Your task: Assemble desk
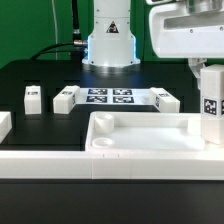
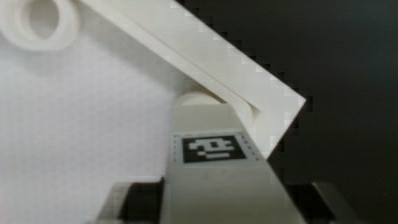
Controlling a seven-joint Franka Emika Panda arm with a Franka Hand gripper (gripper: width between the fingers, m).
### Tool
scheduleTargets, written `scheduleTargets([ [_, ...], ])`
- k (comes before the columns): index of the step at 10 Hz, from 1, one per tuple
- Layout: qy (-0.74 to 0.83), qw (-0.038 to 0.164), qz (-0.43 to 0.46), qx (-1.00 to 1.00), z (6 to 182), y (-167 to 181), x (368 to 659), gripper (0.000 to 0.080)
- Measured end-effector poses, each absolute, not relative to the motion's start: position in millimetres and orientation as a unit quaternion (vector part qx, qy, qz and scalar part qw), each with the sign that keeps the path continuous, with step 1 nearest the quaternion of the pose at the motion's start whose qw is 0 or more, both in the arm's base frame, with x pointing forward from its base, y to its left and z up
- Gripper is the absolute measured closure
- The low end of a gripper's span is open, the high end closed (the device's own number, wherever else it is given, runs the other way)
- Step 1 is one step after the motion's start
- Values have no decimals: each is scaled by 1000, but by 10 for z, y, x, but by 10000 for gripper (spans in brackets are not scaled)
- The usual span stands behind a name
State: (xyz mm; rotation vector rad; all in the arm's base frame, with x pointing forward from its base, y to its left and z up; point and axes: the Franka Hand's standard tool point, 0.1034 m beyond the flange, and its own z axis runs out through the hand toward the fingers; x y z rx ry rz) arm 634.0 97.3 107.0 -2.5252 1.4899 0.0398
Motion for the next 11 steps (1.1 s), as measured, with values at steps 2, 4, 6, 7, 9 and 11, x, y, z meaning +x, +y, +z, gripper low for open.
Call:
scheduleTargets([
  [2, 568, 110, 25, -815, 1068, 986, 6338, 504],
  [4, 603, 110, 31, -790, 1069, 1000, 6337, 504],
  [6, 588, 109, 30, -801, 1061, 1002, 6332, 299],
  [7, 554, 104, 38, -825, 1063, 1016, 6311, 299],
  [9, 494, 106, 36, -862, 1084, 1032, 6331, 184],
  [11, 429, 109, 28, -896, 1081, 1033, 6328, 151],
])
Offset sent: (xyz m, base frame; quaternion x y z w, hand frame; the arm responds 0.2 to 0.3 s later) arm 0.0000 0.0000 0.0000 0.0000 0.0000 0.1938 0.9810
